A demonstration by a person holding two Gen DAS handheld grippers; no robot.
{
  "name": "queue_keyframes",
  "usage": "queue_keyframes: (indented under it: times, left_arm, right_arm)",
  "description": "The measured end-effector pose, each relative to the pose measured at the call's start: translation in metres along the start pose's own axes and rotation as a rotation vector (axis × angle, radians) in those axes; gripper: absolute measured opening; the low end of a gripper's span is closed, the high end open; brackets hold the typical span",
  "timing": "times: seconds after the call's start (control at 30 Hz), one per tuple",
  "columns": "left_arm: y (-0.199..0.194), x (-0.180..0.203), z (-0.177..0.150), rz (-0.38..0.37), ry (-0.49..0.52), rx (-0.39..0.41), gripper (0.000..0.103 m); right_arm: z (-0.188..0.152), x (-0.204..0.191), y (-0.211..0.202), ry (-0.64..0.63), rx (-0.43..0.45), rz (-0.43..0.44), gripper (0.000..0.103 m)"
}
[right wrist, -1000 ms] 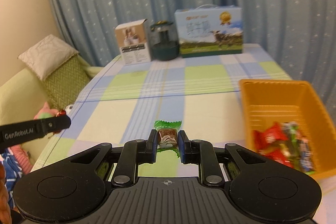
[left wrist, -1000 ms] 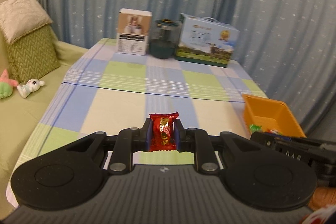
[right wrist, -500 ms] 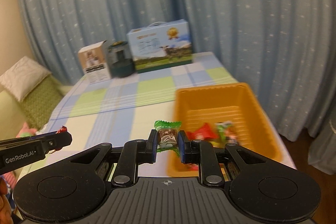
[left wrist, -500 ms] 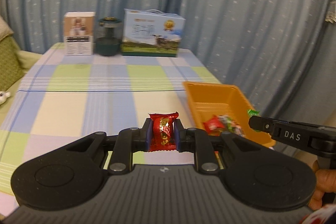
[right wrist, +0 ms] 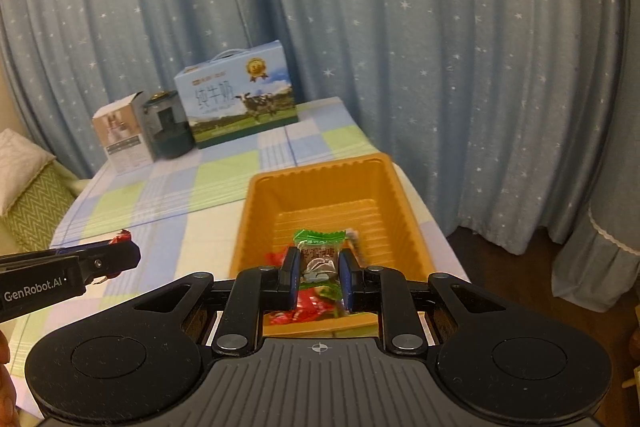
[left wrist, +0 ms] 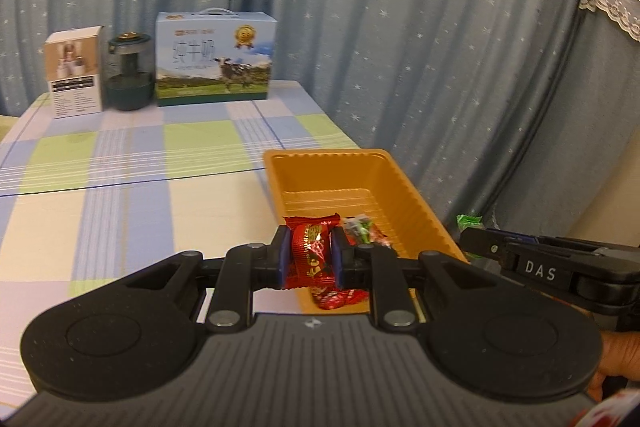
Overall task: Organize snacks
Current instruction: 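Carry the red candy and green candy over the orange tray with both tools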
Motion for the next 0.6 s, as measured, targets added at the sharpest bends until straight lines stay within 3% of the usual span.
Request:
queue_keyframes:
  times: [0.6]
  left_arm:
    - [0.058,0.008,0.003,-0.064,0.002,-0.067,0.019]
  right_arm:
    - [0.006,0.016,0.038,0.009,-0.035,-0.019,0.021]
Point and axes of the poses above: each gripper's, at about its wrist camera, not at the fingertips, and y roughly the way its jaws point, x to its right, z to its top, the point moved 9 cm from there along y, roughly the way its jaws point, and after that the axes turned 15 degrees about -z, right-handed, at the moved point
